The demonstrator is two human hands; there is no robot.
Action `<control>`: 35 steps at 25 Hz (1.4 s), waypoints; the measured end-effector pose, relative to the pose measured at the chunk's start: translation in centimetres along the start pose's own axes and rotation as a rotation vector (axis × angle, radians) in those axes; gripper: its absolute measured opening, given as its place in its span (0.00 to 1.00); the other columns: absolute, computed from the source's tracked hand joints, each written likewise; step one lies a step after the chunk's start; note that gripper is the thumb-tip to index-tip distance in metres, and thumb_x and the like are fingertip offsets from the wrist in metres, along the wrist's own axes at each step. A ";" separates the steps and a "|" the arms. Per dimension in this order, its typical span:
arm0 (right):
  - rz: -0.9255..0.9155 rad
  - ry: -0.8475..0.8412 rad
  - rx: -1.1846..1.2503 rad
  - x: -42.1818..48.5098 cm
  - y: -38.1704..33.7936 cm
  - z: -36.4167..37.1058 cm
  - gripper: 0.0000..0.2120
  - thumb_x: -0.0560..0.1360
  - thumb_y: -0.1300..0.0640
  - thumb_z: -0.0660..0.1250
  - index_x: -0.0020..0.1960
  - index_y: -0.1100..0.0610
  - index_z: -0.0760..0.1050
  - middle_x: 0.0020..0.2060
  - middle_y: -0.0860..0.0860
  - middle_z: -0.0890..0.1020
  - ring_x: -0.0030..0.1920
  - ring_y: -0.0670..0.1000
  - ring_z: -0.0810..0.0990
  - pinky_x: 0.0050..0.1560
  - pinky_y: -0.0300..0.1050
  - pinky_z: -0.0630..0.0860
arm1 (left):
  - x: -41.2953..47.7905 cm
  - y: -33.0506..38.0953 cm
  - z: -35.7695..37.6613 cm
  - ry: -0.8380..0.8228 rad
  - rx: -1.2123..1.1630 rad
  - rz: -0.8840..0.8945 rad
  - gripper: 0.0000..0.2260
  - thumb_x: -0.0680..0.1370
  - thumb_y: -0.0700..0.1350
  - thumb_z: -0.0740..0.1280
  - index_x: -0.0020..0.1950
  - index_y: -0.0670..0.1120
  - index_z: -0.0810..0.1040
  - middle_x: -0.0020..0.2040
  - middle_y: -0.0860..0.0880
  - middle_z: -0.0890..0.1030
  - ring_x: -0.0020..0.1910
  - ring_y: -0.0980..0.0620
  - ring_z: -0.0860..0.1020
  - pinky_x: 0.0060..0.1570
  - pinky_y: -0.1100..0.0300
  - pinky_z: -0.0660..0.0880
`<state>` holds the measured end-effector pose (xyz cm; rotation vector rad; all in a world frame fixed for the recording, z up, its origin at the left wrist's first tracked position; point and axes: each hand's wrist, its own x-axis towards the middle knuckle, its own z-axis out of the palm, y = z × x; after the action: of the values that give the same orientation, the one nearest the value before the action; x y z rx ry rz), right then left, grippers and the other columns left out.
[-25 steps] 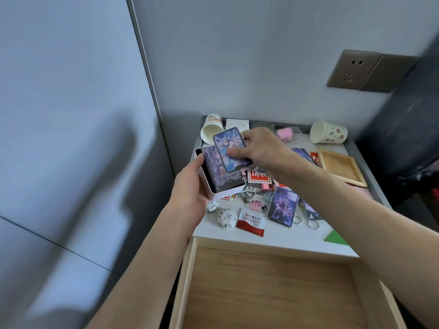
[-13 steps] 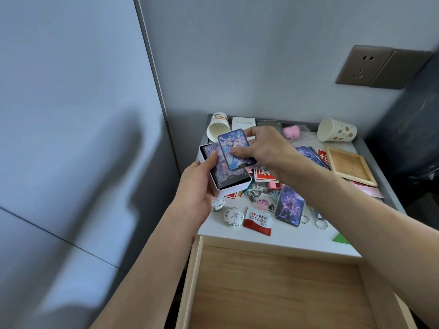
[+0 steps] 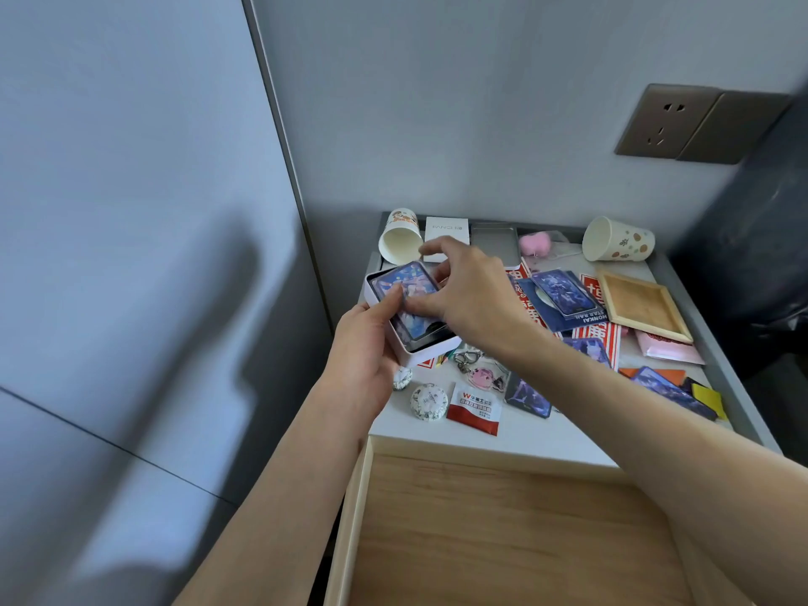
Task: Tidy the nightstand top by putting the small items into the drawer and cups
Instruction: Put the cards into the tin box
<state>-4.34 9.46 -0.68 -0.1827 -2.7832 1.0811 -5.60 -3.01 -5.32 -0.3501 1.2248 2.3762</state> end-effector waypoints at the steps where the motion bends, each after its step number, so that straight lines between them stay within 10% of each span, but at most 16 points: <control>1: -0.029 0.006 -0.011 -0.3 0.0 0.3 0.23 0.68 0.51 0.77 0.60 0.54 0.75 0.43 0.49 0.80 0.38 0.44 0.76 0.31 0.24 0.67 | 0.0 0.0 0.1 -0.007 -0.006 0.011 0.15 0.81 0.39 0.65 0.66 0.34 0.75 0.57 0.35 0.83 0.51 0.40 0.85 0.50 0.46 0.82; 7: -0.185 0.058 -0.138 -1.3 0.6 1.7 0.12 0.76 0.57 0.68 0.59 0.57 0.80 0.55 0.53 0.78 0.55 0.52 0.74 0.53 0.37 0.67 | 0.0 -0.1 0.1 0.024 -0.037 0.013 0.15 0.82 0.39 0.62 0.67 0.34 0.74 0.52 0.38 0.84 0.46 0.44 0.85 0.52 0.45 0.81; 11: 0.003 0.111 -0.092 0.1 4.0 0.6 0.08 0.78 0.59 0.65 0.55 0.55 0.80 0.53 0.50 0.81 0.49 0.47 0.78 0.45 0.33 0.71 | 0.1 0.0 -0.2 0.132 0.016 0.006 0.14 0.80 0.41 0.66 0.65 0.38 0.76 0.52 0.40 0.85 0.47 0.42 0.86 0.48 0.44 0.83; 16: 0.341 0.019 -0.427 4.7 7.8 1.0 0.30 0.74 0.37 0.66 0.63 0.61 0.72 0.61 0.61 0.75 0.62 0.62 0.74 0.59 0.56 0.75 | 0.2 0.2 -0.3 0.204 0.007 0.013 0.12 0.80 0.41 0.67 0.63 0.42 0.77 0.51 0.43 0.86 0.45 0.45 0.86 0.49 0.47 0.83; 20: 0.474 -0.017 -0.538 6.0 8.0 2.3 0.46 0.69 0.32 0.68 0.71 0.65 0.63 0.68 0.66 0.67 0.68 0.65 0.65 0.63 0.56 0.69 | 0.3 0.4 -0.2 0.194 -0.003 0.000 0.12 0.80 0.41 0.67 0.63 0.43 0.77 0.52 0.42 0.86 0.47 0.44 0.86 0.53 0.44 0.81; 35: 0.476 0.021 -0.441 6.4 9.1 2.1 0.41 0.69 0.47 0.77 0.71 0.65 0.60 0.66 0.65 0.70 0.66 0.65 0.69 0.64 0.57 0.70 | 0.0 0.3 -0.2 0.185 0.017 -0.016 0.09 0.80 0.41 0.67 0.60 0.44 0.79 0.49 0.44 0.87 0.46 0.45 0.86 0.54 0.43 0.81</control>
<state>-10.46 15.83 -7.81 -0.9354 -2.9925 0.5008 -5.74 -3.36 -5.19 -0.5830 1.3163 2.3606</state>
